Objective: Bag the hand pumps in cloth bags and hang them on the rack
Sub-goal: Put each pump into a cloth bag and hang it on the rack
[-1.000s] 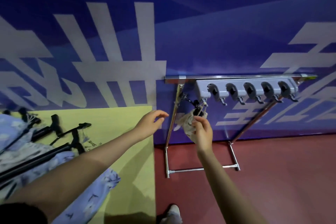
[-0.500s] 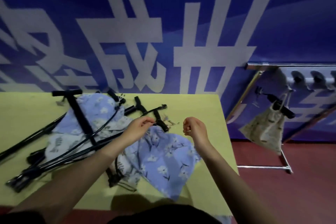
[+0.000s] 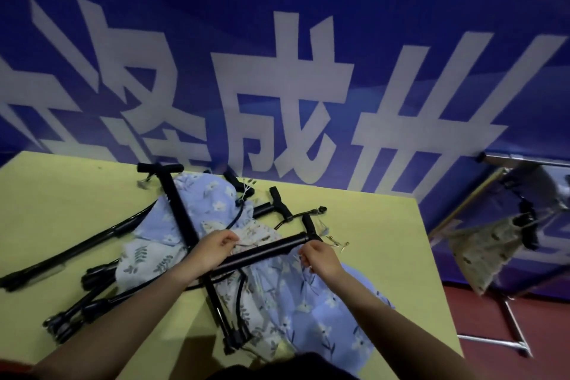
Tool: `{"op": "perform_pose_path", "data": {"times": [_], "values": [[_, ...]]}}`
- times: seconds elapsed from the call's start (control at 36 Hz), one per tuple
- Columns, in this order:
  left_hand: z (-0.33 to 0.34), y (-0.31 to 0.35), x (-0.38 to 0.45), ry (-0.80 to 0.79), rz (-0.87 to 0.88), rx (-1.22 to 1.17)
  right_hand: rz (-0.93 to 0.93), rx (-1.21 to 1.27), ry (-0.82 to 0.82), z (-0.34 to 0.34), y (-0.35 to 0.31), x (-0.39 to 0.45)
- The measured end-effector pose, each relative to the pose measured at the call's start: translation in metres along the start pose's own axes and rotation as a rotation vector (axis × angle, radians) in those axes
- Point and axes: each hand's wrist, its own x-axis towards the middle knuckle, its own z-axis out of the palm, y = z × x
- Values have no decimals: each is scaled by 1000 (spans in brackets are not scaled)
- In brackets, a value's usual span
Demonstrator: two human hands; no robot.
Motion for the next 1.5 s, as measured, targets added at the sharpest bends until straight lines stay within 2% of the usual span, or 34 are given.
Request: {"op": "perform_pose_path", "data": {"times": [0.14, 0.25, 0.36, 0.42, 0.53, 0.58, 0.67, 0.81, 0.97, 1.06, 1.17, 1.25, 1.31, 1.36, 1.42, 1.5], "values": [[5, -2, 24, -34, 21, 49, 22, -246, 11, 2, 4, 22], [18, 4, 30, -58, 78, 101, 142, -245, 11, 3, 16, 34], [29, 8, 30, -157, 161, 226, 138, -270, 45, 11, 24, 41], [32, 8, 32, -170, 192, 295, 159, -356, 10, 11, 25, 45], [38, 5, 37, -193, 240, 448, 121, -567, -38, 7, 28, 49], [40, 5, 40, -210, 238, 505, 5, -583, 5, 6, 34, 52], [40, 8, 44, -231, 236, 510, -126, -451, 33, 2, 37, 54], [38, 8, 44, -238, 187, 428, -81, 40, -41, -19, 6, 24], [40, 16, 37, -248, 132, 415, -184, 345, -103, -48, -14, -9], [37, 35, 28, -199, 127, 247, -267, 452, -132, -64, -35, -30], [17, 87, 6, -264, 72, -203, -322, 592, -159, -81, -57, -50], [1, 129, -18, -362, 48, -525, -306, 698, -102, -89, -65, -59], [-7, 155, -36, -361, 145, -553, -323, 731, -92, -94, -69, -65], [-11, 173, -52, -316, 214, -499, -337, 740, -12, -100, -72, -72], [-12, 178, -59, -319, 212, -525, -363, 760, 70, -106, -74, -75], [-13, 186, -71, -312, 132, -839, -447, 666, 214, -116, -67, -74]]}}
